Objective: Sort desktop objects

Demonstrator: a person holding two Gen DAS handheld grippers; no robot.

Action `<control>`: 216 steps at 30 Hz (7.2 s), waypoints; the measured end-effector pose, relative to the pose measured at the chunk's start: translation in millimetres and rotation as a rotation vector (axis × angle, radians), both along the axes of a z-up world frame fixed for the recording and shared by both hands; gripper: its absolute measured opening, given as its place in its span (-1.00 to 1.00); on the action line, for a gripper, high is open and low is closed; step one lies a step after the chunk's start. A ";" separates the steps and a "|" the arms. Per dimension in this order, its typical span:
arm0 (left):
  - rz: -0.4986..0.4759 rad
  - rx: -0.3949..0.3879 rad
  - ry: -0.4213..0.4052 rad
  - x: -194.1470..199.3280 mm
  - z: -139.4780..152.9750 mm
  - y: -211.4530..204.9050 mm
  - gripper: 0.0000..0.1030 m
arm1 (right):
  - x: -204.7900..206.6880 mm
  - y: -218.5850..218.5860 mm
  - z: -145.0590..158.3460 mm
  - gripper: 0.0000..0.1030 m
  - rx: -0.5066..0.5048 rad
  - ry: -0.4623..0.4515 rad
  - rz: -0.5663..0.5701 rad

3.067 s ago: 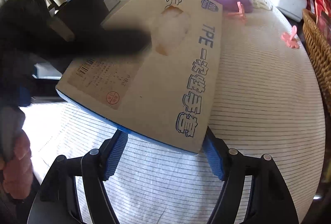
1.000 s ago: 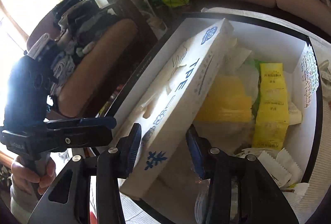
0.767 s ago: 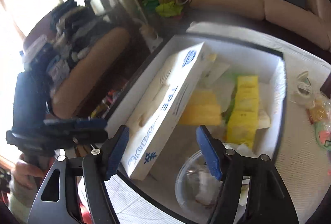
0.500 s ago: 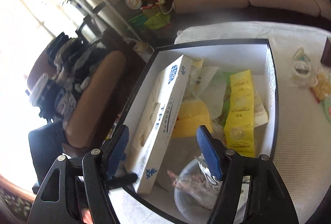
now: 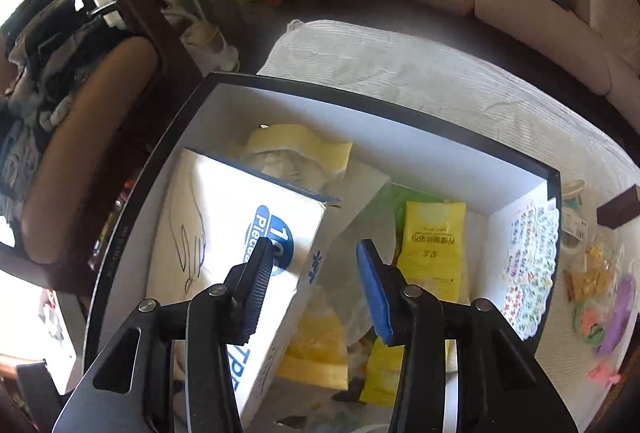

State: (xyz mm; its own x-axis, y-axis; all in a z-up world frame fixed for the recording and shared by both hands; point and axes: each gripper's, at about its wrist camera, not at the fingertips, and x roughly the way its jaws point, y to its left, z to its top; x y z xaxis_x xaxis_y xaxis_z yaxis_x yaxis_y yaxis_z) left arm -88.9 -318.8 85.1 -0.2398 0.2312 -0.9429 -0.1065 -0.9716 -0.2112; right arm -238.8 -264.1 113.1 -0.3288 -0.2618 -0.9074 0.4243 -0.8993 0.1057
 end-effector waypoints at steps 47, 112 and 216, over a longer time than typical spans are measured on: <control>0.204 -0.096 0.330 178.4 137.5 36.1 1.00 | 267.9 145.6 107.8 1.00 -0.069 0.206 0.159; -0.144 0.368 0.205 28.1 -23.9 305.4 1.00 | 27.6 506.6 -83.7 1.00 -0.410 -0.011 -0.114; -0.007 0.120 0.190 -80.2 115.8 88.3 -0.27 | 59.8 199.5 92.0 -0.57 -0.377 0.113 0.059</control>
State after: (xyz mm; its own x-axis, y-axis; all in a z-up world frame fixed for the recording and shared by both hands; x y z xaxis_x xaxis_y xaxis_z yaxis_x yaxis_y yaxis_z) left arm -169.1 -230.5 200.9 -0.4083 0.3412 -0.8467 -0.1621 -0.9399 -0.3006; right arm -179.0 -64.6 205.1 -0.3953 -0.5907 -0.7034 0.5016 -0.7803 0.3734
